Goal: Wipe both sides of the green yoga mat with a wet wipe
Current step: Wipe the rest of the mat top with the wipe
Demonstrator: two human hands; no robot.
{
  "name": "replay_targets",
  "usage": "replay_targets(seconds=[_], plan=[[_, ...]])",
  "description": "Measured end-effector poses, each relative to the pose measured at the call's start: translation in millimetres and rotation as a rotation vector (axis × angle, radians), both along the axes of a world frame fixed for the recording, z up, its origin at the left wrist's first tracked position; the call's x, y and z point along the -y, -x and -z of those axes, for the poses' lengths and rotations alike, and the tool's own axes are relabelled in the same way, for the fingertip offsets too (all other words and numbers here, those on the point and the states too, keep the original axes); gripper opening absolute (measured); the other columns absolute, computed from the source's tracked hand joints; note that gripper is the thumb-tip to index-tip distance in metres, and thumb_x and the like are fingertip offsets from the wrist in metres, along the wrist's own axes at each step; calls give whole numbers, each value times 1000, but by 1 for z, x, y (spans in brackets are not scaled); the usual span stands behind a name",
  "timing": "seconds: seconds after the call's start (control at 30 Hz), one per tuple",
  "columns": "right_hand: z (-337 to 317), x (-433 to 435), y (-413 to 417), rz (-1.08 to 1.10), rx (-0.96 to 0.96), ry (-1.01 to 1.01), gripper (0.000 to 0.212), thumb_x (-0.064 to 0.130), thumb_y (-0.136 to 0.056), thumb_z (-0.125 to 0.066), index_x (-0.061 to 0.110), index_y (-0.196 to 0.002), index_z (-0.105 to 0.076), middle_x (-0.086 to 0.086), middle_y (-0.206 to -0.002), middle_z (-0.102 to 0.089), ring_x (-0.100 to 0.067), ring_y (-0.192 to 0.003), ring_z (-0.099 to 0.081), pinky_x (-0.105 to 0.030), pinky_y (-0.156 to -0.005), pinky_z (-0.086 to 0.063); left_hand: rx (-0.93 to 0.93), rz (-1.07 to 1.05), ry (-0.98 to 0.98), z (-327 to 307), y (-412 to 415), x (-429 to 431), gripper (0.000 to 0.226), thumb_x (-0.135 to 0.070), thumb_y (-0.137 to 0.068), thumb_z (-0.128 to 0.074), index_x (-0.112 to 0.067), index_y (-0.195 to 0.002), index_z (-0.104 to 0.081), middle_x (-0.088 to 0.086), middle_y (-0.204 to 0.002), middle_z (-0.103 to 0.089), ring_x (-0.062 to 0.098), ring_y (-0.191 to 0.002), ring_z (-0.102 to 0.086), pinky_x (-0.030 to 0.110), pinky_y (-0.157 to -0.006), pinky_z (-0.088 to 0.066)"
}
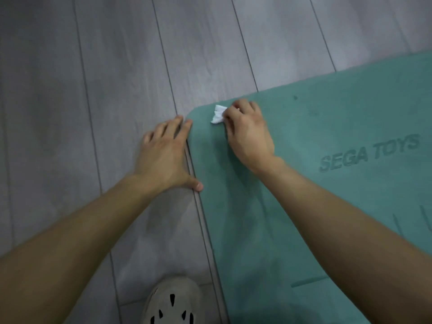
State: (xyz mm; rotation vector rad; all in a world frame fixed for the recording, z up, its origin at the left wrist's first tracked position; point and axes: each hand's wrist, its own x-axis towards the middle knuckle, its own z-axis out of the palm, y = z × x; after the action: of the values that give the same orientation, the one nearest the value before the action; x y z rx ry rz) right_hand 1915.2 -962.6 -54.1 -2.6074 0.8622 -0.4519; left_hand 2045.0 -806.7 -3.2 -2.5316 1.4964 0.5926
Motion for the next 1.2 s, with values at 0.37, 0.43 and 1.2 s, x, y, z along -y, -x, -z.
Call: replay_targets(seconds=[0.37, 0.43, 1.2], plan=[[-2, -28, -45, -151, -2, -12, 16, 11, -98, -58, 4, -90, -71, -13, -91, -57, -35, -84, -56, -45, -69, -45, -62, -44, 52, -1, 3, -10, 164, -82, -42, -89, -22, -169, -5, -1, -177, -3, 22, -162, -9, 45, -130, -16], [-5, -6, -36, -136, -33, 18, 16, 8, -97, -57, 4, -95, -73, -13, -93, -57, -37, -85, -58, -46, -70, -48, -66, -66, 54, -3, 4, -10, 162, -81, -42, -90, -22, -169, -8, 2, -177, -4, 25, -162, -7, 47, -131, -15], [-14, -20, -65, -81, -95, -99, 25, 0, -94, -53, 2, -105, -76, -15, -105, -61, -37, -90, -63, -42, -76, -51, 60, -268, 120, 4, 27, -54, 125, -97, -59, -65, -23, -155, -37, 10, -161, -33, 31, -149, -31, 49, -120, -32]])
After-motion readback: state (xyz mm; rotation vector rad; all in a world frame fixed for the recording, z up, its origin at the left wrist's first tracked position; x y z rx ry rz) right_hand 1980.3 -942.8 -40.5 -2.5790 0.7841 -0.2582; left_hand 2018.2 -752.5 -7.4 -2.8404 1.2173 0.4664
